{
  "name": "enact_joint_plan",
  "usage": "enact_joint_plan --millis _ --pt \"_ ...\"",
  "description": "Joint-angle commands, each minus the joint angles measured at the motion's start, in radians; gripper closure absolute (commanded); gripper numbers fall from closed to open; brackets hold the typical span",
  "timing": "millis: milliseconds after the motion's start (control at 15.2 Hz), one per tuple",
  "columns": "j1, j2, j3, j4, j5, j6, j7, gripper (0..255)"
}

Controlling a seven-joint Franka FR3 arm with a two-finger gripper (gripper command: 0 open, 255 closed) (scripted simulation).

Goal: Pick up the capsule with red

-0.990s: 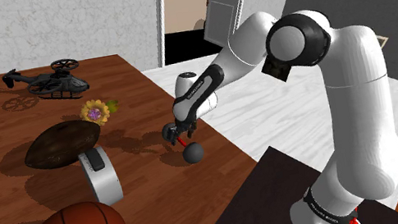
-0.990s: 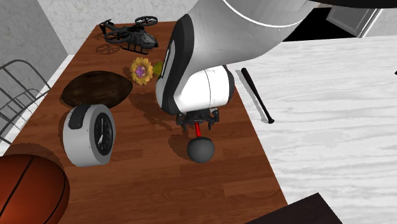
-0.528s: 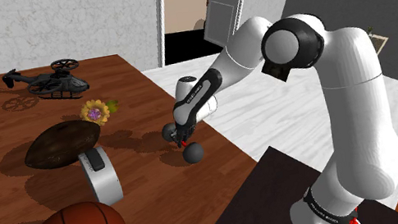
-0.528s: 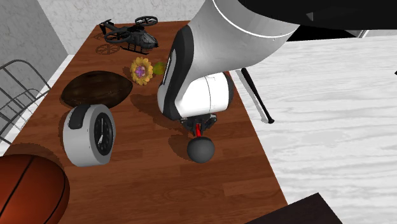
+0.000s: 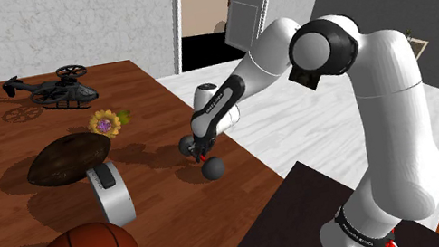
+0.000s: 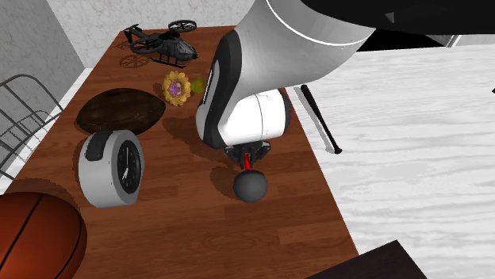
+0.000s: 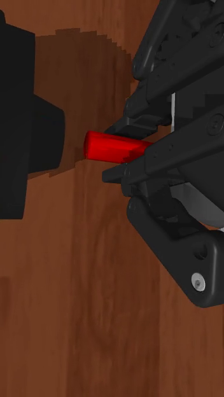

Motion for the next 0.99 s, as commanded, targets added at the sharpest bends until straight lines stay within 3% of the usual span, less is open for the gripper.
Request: enact_joint_plan --millis 0,924 --pt "0.001 -0.017 0.0 -0.004 0.0 -0.013 0.002 255" --pt "0.004 -0.173 -0.005 -0.033 -0.006 -0.139 0.01 255"
